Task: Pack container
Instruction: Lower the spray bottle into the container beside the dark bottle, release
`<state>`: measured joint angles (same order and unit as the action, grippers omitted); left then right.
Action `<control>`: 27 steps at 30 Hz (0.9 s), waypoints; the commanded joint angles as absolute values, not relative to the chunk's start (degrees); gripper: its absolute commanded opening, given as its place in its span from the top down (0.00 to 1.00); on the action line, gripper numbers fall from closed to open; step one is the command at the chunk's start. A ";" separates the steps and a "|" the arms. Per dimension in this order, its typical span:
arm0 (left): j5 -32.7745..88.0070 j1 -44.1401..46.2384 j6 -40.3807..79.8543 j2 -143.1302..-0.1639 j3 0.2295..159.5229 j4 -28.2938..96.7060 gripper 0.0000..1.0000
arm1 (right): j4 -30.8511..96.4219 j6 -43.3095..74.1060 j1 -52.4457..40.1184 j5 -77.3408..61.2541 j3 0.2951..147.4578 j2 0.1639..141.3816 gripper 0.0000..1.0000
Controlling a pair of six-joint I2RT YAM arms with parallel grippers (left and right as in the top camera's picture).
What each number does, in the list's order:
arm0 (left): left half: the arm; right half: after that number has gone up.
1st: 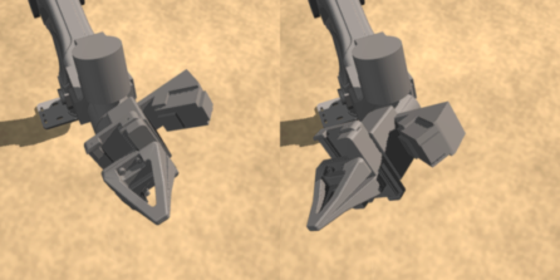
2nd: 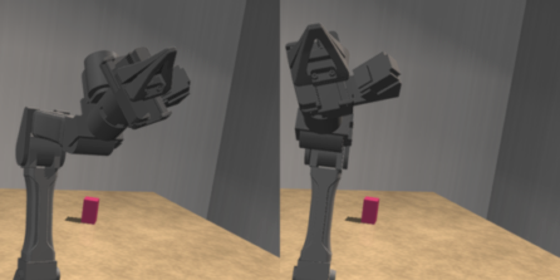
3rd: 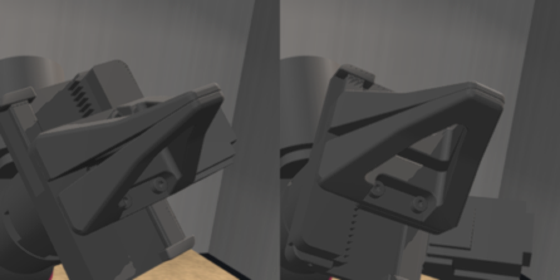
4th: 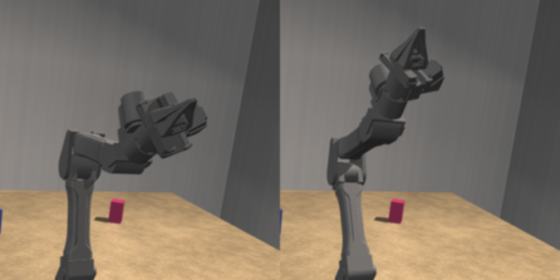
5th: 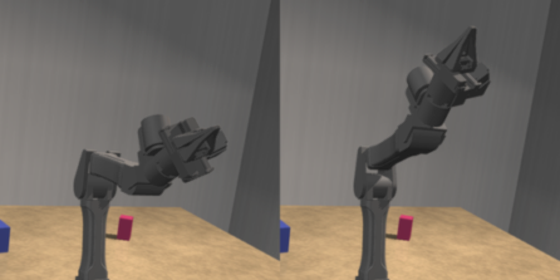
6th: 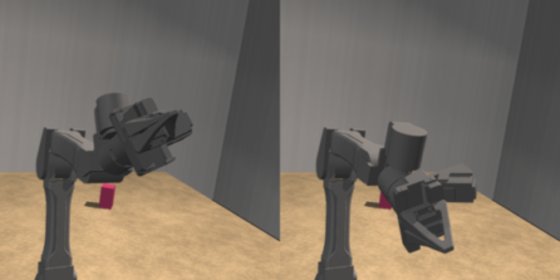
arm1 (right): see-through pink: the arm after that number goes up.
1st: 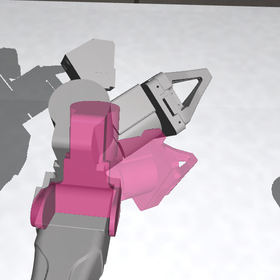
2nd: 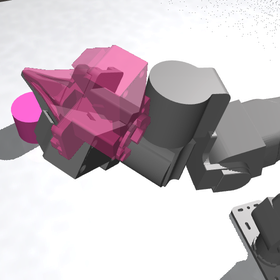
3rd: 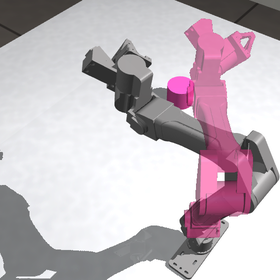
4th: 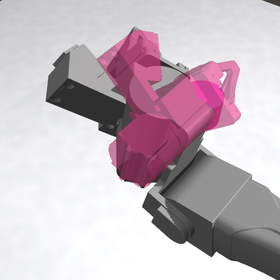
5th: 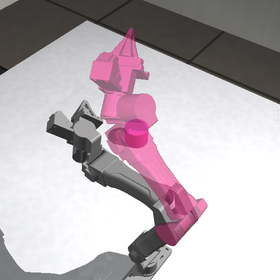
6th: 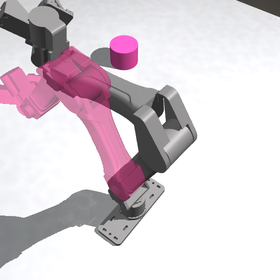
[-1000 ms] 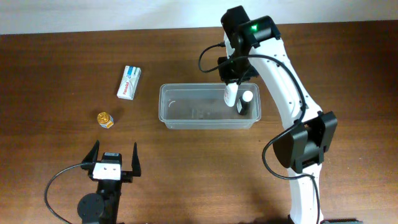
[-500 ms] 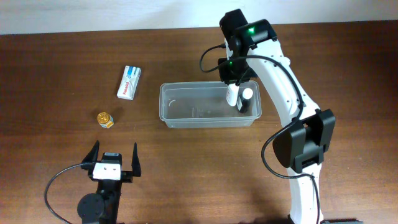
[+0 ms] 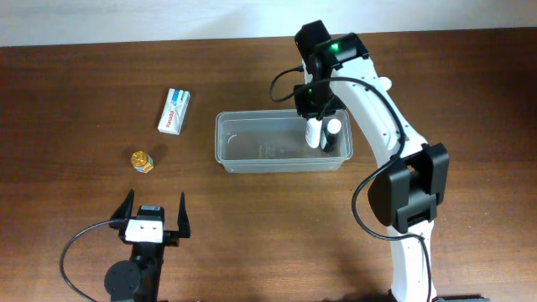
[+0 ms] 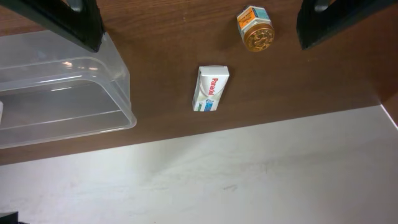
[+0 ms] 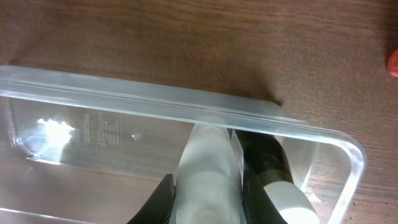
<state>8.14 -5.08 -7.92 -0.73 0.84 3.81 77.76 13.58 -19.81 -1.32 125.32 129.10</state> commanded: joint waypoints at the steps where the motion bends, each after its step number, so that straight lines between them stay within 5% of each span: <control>1: 7.90 -5.48 -8.84 -0.34 0.49 3.88 0.01 | 76.40 14.26 -20.12 -0.34 123.76 129.08 0.82; 24: 7.90 -5.48 -8.86 -0.34 0.49 3.88 0.01 | 75.75 14.22 -17.82 0.43 121.49 129.08 0.80; 27: 7.90 -5.48 -8.84 -0.34 0.49 3.88 0.01 | 75.79 14.20 -17.89 0.25 121.49 129.08 0.74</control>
